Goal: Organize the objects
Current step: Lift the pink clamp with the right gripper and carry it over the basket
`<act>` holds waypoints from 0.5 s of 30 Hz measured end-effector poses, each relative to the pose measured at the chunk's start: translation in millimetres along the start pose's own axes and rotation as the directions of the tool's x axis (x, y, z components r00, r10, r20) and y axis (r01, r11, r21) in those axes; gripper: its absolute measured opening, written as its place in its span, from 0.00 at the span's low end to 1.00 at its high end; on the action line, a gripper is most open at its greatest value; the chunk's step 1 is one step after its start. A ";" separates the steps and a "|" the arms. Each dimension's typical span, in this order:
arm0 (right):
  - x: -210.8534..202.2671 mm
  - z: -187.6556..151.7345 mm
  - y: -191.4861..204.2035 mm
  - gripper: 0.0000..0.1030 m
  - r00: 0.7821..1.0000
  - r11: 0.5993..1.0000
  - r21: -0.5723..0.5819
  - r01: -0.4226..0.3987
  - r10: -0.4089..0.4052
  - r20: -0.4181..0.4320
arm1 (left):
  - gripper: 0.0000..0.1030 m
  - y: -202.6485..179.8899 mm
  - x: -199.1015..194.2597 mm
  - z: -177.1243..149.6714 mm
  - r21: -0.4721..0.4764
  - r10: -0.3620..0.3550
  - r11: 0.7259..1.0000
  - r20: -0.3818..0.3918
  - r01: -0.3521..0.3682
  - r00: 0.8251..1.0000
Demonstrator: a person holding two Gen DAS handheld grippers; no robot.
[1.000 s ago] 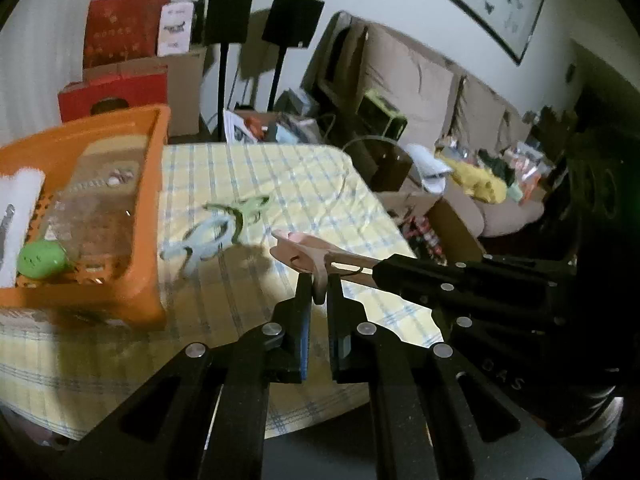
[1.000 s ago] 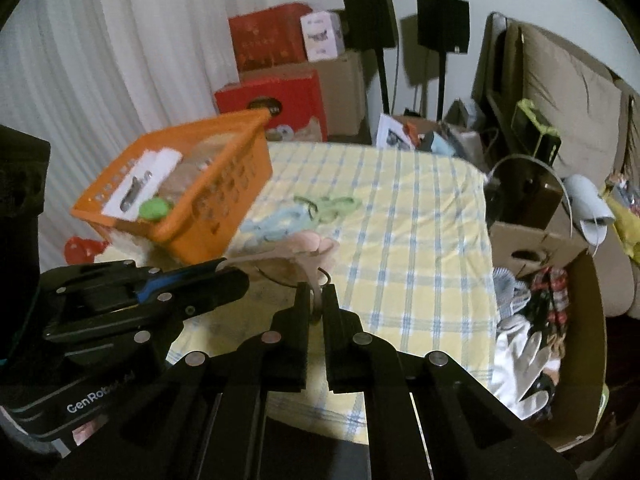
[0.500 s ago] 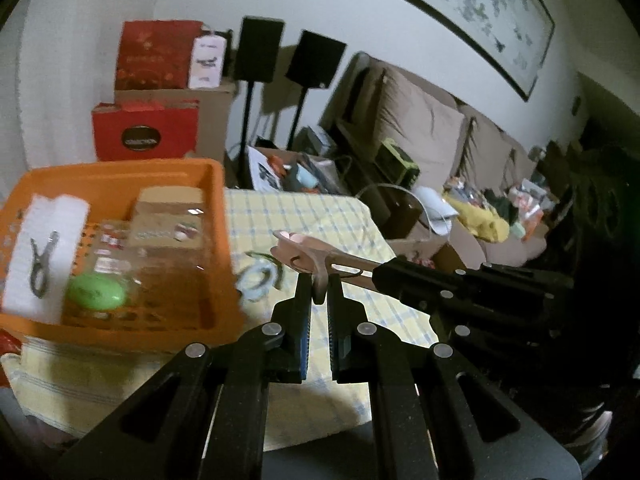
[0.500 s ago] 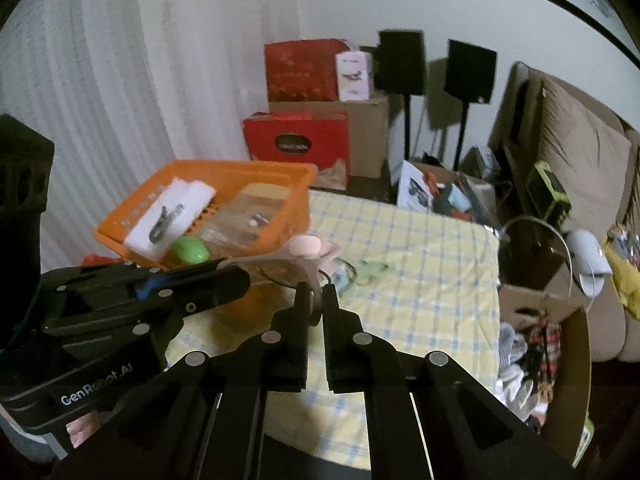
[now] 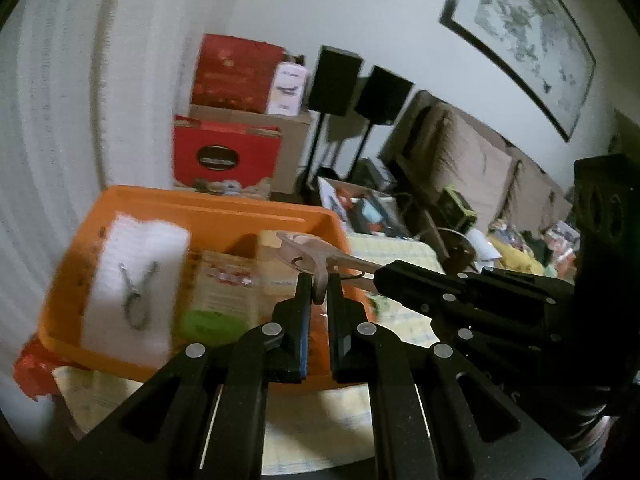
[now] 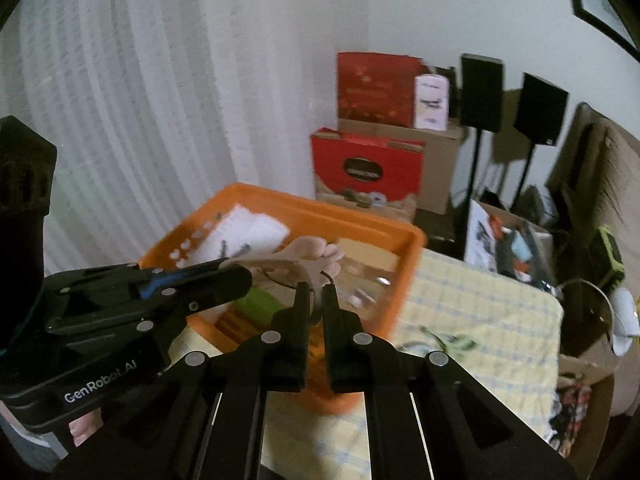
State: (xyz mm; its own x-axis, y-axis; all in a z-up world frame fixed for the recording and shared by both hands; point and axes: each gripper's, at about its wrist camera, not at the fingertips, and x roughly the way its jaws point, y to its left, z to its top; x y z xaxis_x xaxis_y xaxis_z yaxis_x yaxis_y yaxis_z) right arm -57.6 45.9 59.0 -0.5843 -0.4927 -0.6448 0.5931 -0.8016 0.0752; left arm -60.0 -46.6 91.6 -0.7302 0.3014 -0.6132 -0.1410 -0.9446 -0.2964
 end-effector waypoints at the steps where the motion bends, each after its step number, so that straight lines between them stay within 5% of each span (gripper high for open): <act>1: 8.0 6.2 6.5 0.05 1.000 1.000 -0.006 -0.009 0.009 0.000 | 0.06 6.6 0.7 2.4 -0.001 0.010 1.000 0.001 -0.010 1.000; 15: 105.6 48.2 49.6 0.05 0.994 0.994 0.029 -0.105 0.106 -0.038 | 0.06 106.8 22.6 26.3 -0.053 0.133 0.990 -0.017 -0.134 0.991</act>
State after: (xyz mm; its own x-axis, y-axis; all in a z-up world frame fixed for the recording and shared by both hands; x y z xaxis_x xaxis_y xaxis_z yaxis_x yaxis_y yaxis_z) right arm -116.6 -62.3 31.3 -0.4966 -0.5614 -0.6621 0.6349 -0.7550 0.1640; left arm -109.1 -144.1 65.4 -0.7308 0.1751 -0.6598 -0.0063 -0.9682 -0.2500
